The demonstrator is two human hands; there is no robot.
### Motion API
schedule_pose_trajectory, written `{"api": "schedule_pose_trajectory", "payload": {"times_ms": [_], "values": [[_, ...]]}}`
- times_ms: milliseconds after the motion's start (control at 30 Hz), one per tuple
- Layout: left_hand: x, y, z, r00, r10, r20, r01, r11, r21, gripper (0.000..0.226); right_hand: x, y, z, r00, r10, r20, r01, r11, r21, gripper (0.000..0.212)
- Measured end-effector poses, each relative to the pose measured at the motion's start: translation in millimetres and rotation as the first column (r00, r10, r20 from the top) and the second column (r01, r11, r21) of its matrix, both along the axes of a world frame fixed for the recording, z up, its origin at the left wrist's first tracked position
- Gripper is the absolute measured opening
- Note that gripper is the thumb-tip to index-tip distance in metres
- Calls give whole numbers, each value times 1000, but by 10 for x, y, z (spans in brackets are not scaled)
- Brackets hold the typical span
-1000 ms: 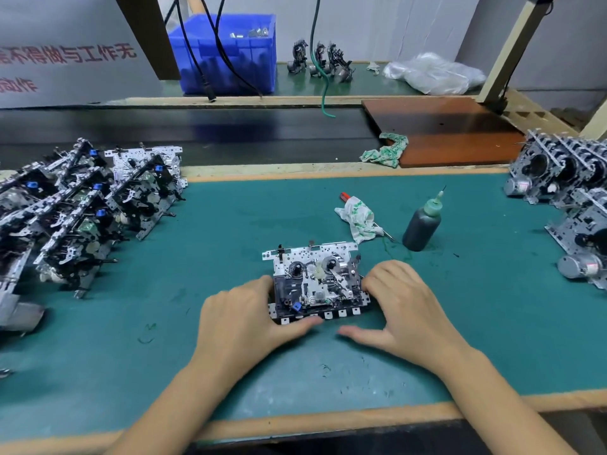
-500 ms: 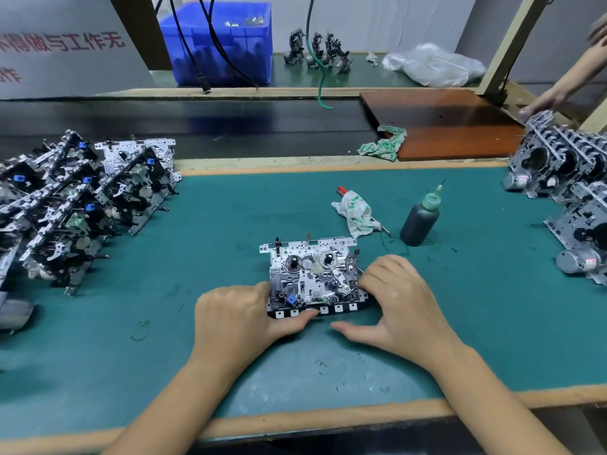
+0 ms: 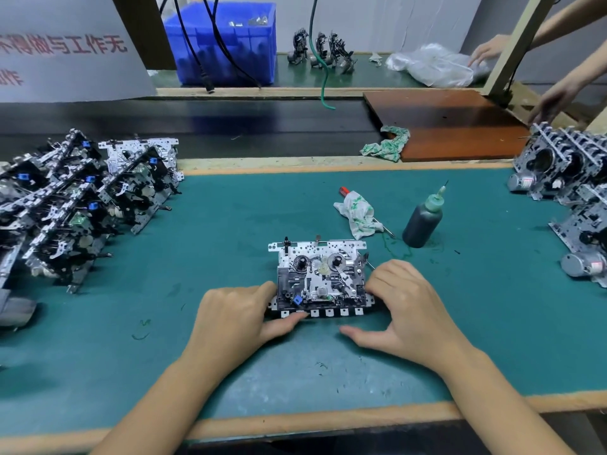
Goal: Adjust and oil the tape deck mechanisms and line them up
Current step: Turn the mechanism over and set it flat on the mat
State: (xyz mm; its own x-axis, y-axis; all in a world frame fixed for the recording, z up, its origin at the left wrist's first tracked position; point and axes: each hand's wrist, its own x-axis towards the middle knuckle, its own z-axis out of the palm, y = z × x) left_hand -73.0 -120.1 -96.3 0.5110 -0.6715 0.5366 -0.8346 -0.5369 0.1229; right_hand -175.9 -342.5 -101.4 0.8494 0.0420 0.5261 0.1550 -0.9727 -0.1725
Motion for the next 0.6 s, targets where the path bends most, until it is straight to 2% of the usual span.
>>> {"api": "schedule_pose_trajectory", "payload": {"times_ms": [100, 200, 333, 533, 600], "values": [[-45, -14, 10, 998, -21, -60, 22, 1000, 11, 69, 6, -12, -13, 999, -30, 39, 32, 998, -48, 46], [-126, -70, 16, 994, 76, -79, -77, 997, -5, 65, 2, -21, -19, 998, -50, 34, 52, 997, -50, 46], [-161, -129, -1, 983, 175, -61, -177, 984, -34, 60, -10, -27, -14, 1000, 0, 9, 0, 1000, 1, 50], [-45, -25, -22, 986, 3, -166, -6, 1000, -18, 65, -24, 12, -49, 995, -58, 86, 64, 995, -73, 47], [-43, -17, -13, 984, -7, -177, 3, 1000, -22, 66, -21, 20, -58, 993, -74, 95, 81, 994, -80, 47]]}}
